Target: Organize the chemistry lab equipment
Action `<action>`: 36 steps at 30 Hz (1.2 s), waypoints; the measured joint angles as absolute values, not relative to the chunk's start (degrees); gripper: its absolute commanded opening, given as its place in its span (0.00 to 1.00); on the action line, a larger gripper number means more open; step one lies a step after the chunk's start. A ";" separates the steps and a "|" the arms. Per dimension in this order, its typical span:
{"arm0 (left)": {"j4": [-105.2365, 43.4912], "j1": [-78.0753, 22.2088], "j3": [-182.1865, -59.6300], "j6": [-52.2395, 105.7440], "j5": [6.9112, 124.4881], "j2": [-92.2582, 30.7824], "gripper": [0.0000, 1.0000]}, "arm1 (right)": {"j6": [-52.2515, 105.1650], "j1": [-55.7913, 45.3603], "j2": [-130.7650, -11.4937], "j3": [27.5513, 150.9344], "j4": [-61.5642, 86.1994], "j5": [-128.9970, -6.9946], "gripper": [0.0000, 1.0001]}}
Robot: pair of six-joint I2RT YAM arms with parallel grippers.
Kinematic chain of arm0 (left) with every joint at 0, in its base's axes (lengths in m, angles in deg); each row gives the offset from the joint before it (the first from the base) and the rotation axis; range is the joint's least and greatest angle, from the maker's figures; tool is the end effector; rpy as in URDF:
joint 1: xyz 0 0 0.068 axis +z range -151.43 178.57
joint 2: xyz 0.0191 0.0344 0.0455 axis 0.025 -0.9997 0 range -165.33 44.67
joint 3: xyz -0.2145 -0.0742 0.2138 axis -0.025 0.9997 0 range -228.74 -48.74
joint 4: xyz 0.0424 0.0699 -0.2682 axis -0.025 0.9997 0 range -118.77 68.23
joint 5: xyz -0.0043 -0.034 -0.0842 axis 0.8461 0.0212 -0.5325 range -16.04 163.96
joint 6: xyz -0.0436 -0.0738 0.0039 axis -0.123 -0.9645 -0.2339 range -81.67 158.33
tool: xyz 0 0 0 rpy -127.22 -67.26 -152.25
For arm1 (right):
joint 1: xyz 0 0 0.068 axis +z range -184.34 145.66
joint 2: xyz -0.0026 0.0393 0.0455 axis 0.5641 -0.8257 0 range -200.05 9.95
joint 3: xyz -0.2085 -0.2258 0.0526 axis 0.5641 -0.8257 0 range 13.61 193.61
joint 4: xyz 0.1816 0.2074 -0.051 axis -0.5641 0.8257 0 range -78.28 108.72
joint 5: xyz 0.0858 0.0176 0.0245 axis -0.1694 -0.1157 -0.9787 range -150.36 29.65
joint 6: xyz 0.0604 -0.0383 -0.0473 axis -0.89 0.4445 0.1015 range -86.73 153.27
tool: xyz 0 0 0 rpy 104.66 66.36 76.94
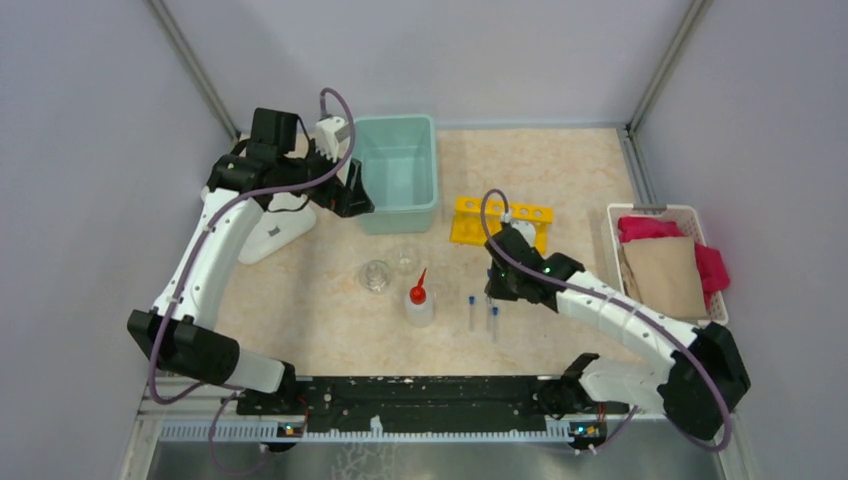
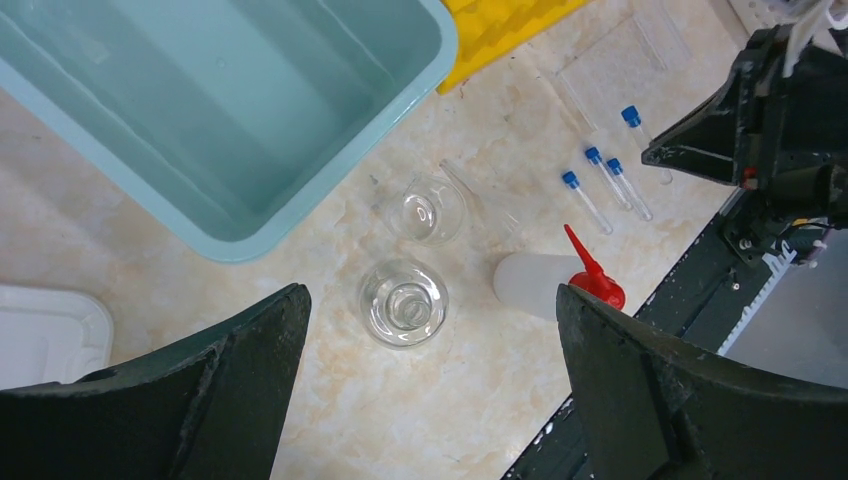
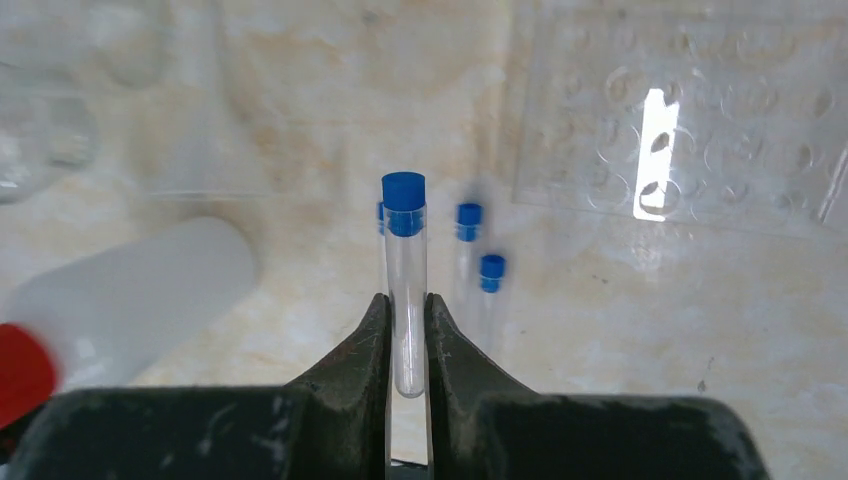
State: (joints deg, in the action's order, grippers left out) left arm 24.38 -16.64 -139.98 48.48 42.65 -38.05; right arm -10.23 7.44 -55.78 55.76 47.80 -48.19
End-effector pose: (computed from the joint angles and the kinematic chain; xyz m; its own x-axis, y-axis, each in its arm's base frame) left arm 0.3113 -0.1253 0.4164 -0.5649 0.3095 -0.7649 0.6914 0.6835 -0.2341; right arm 0.1872 0.1459 0.2120 -0.8605 0.1336 -0.4916 0.0282 0.9760 0.2159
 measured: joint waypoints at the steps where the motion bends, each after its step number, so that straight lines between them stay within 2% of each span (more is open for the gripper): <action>1: 24.38 -16.64 -139.98 48.53 42.21 -37.72 0.99 | -9.97 7.44 -54.62 57.42 48.15 -48.50 0.00; 9: 19.66 -16.64 -134.04 48.31 34.13 -31.27 0.99 | -9.32 7.70 -52.88 74.10 46.81 -52.78 0.00; 16: 14.65 -16.77 -130.21 45.77 24.77 -28.80 0.99 | -10.37 11.37 -61.09 88.15 37.90 -53.68 0.00; 22: 12.62 -17.12 -130.19 44.20 20.97 -28.87 0.96 | -11.48 16.29 -69.29 93.59 30.75 -52.23 0.00; 30: 11.42 -17.16 -129.47 43.04 19.29 -29.81 0.83 | -13.49 18.39 -74.36 95.15 25.52 -52.54 0.00; 36: 11.55 -17.16 -129.25 43.54 19.29 -30.90 0.69 | -14.58 18.98 -74.60 95.23 22.38 -54.38 0.00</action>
State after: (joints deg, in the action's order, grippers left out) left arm 11.55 -17.16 -129.25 43.54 19.29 -30.90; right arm -14.58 18.98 -74.60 95.23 22.38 -54.38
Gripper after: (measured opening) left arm 0.763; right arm 0.088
